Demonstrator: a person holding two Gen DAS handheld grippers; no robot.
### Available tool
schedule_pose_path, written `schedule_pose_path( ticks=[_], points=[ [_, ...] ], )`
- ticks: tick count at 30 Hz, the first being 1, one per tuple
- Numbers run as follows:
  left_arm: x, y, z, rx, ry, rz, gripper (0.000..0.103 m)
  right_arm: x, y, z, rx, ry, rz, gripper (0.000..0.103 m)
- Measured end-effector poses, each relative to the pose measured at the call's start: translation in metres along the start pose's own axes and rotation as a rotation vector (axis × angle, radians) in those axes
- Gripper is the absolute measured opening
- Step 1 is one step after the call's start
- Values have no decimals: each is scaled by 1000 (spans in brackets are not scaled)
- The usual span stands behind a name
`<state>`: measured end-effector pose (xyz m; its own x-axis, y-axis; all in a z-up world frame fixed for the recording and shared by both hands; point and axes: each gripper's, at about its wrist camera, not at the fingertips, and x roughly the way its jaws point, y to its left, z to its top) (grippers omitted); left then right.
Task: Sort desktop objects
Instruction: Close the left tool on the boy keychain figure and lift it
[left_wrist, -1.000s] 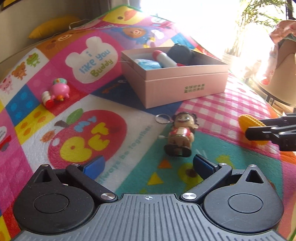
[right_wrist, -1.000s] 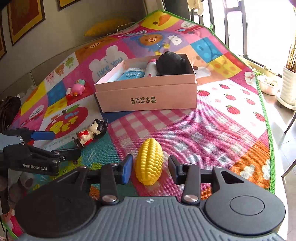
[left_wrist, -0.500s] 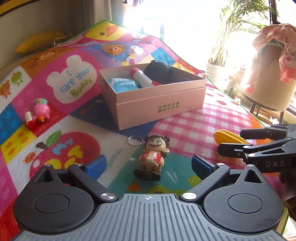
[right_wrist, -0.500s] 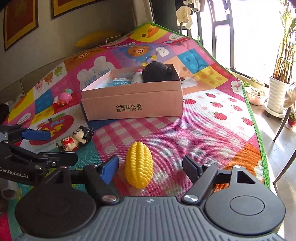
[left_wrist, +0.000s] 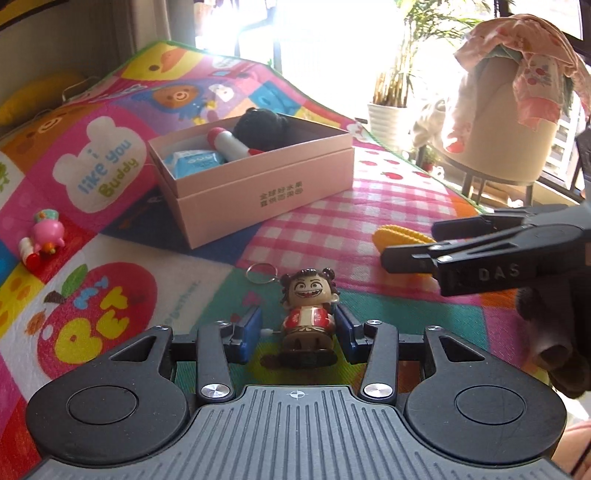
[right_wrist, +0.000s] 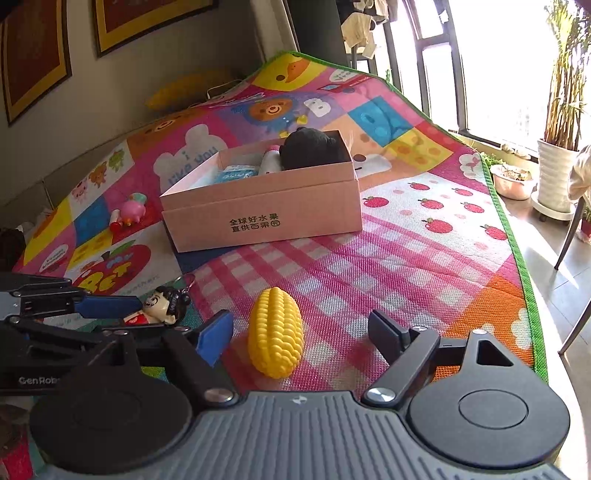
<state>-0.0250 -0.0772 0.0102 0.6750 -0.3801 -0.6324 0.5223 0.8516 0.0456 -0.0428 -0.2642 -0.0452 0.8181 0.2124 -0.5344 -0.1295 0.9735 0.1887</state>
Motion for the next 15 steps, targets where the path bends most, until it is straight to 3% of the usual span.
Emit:
schedule_pose_path(
  ticks=[3,7,15],
  points=[
    [-10,-6,-8,40,6,-6,54,0,0,0,-2,1,-1,84],
    [-12,1,-14,69,19,98,81,0,1,0,-2,2,-5,85],
    [-9,44,-13,-41,34,324,93,1,1,1,5,7,-24,94]
  ],
)
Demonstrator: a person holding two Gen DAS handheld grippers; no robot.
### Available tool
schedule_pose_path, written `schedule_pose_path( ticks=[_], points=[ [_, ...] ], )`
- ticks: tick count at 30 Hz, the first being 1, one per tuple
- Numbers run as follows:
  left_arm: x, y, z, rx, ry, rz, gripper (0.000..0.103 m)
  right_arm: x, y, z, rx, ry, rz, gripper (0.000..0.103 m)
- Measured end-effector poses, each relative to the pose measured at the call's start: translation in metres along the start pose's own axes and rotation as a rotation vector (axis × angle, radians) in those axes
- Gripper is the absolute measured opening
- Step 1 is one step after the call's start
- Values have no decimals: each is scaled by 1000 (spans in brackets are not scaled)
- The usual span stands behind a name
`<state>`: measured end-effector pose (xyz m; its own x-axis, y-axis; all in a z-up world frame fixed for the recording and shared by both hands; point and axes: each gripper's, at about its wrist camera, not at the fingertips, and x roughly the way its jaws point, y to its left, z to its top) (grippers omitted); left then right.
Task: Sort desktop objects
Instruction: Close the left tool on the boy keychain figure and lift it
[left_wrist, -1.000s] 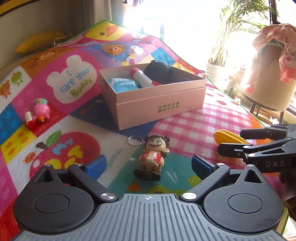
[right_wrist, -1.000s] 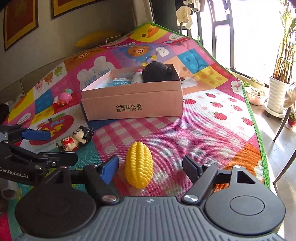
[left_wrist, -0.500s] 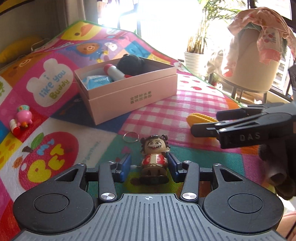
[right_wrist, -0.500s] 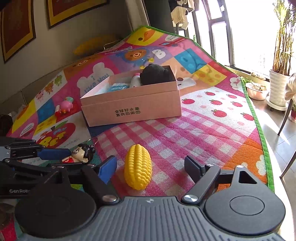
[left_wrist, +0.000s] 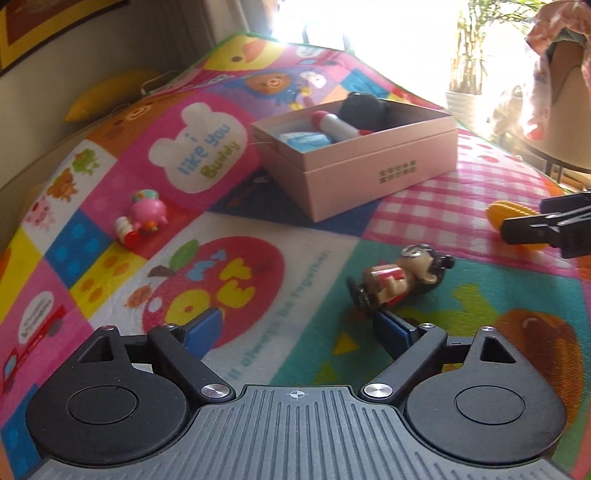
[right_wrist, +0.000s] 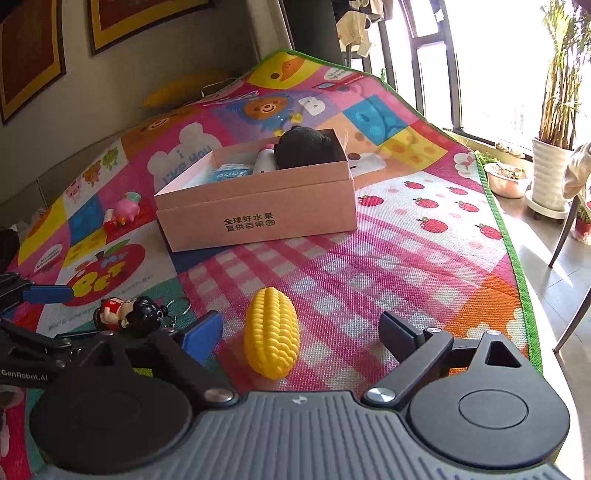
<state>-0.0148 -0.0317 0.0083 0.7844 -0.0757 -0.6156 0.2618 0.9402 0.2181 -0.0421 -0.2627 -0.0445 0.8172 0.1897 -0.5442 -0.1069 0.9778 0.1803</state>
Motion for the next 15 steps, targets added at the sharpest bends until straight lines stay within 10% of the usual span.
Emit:
schedule_pose_path(
  ticks=[3,9,15],
  points=[
    [1,14,0,-57,5,6,94,0,0,0,6,1,-1,95],
    [-10,0,5,-128,-20,-232,96,0,-1,0,10,1,-5,96],
    [10,-31,18,-87,-21,-201,95,0,-2,0,21,-3,-12,97]
  ],
)
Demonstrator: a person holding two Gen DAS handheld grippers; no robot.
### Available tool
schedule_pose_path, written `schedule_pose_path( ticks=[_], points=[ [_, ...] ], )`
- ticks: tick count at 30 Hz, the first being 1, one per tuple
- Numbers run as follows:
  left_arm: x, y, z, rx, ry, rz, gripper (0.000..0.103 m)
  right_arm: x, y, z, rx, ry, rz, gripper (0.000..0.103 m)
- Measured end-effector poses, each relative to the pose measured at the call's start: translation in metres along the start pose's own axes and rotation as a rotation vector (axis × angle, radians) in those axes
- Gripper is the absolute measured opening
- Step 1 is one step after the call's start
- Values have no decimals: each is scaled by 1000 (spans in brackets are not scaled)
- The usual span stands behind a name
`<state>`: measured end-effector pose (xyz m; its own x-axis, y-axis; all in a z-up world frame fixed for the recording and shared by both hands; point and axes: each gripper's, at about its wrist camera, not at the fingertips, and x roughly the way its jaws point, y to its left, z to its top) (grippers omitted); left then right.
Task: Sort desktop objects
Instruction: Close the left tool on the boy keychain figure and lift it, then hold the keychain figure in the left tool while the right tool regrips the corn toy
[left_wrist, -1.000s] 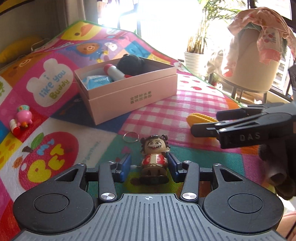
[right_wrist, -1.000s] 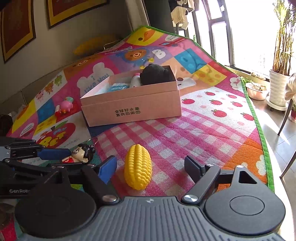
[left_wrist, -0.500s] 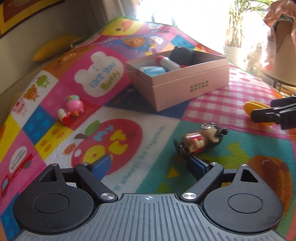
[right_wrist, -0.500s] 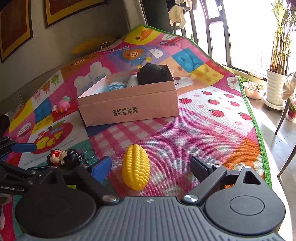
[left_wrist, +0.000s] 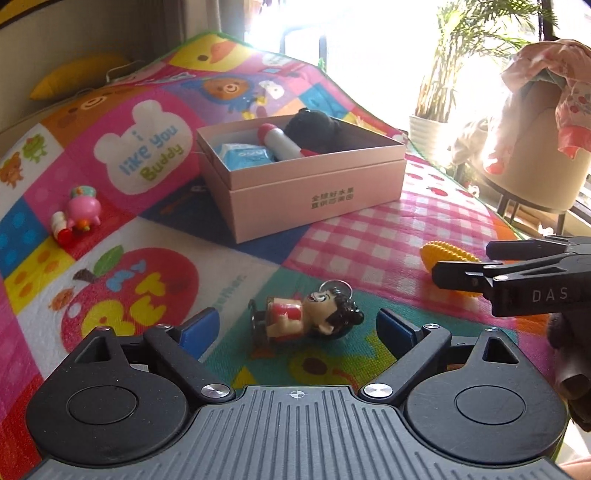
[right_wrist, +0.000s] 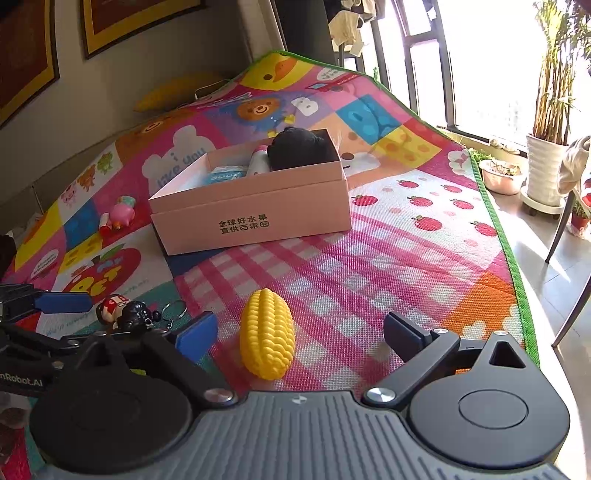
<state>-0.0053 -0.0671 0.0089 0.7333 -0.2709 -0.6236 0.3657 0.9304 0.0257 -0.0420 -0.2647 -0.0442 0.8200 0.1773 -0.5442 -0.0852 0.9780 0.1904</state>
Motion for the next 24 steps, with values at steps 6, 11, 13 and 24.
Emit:
schedule_pose_path(
  ticks=[6,11,13,24],
  points=[
    [9,-2,2,-7,25,6,70,-1,-1,1,6,-6,5,97],
    [0,1,0,34,21,38,70,-2,12,1,-81,10,-45,97],
    [-2,5,-2,29,27,46,70,-5,21,-1,-146,24,-50,97],
    [-1,17,-7,-27,25,61,79,-18,22,-1,-256,54,-62,59]
  ],
)
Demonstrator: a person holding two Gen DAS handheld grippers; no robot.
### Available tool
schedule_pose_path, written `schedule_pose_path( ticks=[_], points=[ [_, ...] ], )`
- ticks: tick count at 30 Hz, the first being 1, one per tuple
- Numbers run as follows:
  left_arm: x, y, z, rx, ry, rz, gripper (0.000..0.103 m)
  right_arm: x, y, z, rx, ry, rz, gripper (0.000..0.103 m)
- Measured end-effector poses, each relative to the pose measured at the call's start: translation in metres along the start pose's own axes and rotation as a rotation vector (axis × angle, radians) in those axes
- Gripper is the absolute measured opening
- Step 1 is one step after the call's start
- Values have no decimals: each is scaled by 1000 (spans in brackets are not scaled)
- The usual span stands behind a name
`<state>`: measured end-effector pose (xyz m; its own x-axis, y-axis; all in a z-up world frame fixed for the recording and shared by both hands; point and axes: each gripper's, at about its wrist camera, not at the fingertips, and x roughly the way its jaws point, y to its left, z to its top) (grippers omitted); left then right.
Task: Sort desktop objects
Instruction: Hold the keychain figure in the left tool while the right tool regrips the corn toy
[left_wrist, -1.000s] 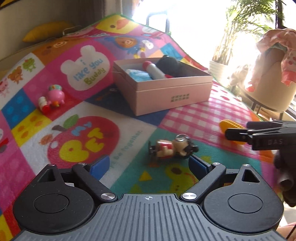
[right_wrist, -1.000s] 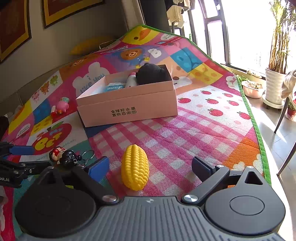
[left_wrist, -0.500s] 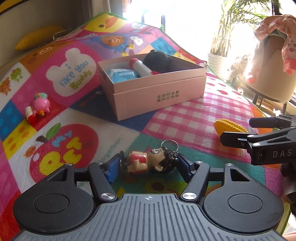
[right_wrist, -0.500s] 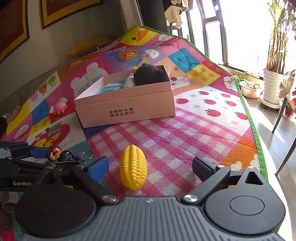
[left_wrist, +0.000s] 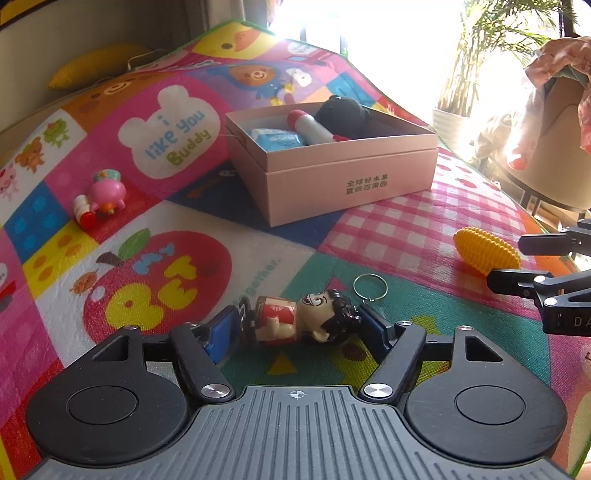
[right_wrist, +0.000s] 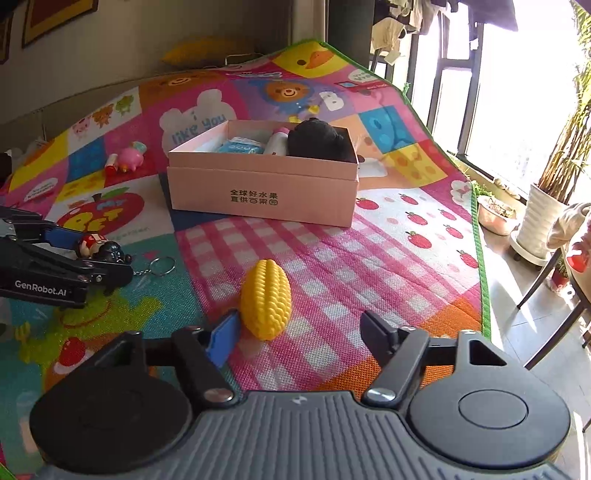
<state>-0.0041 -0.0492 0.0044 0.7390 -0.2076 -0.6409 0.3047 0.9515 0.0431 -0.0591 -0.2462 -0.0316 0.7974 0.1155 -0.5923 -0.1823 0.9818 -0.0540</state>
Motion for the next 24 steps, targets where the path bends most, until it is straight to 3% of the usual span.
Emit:
schedule_pose_path(
  ticks=[3,5,15,21,24],
  points=[
    [2,5,-2,-24,4,4,96,8,10,7,-22,0,25,36],
    [2,9,-2,-50,6,-3,96,12,16,11,-24,11,43,31],
    [5,11,-2,-64,13,2,100,-15,45,-2,-151,34,269,31],
    [5,10,-2,-59,16,6,101,-18,33,-5,-157,21,169,51],
    [6,10,-2,-58,17,7,101,-14,20,-3,-123,19,110,53]
  ],
)
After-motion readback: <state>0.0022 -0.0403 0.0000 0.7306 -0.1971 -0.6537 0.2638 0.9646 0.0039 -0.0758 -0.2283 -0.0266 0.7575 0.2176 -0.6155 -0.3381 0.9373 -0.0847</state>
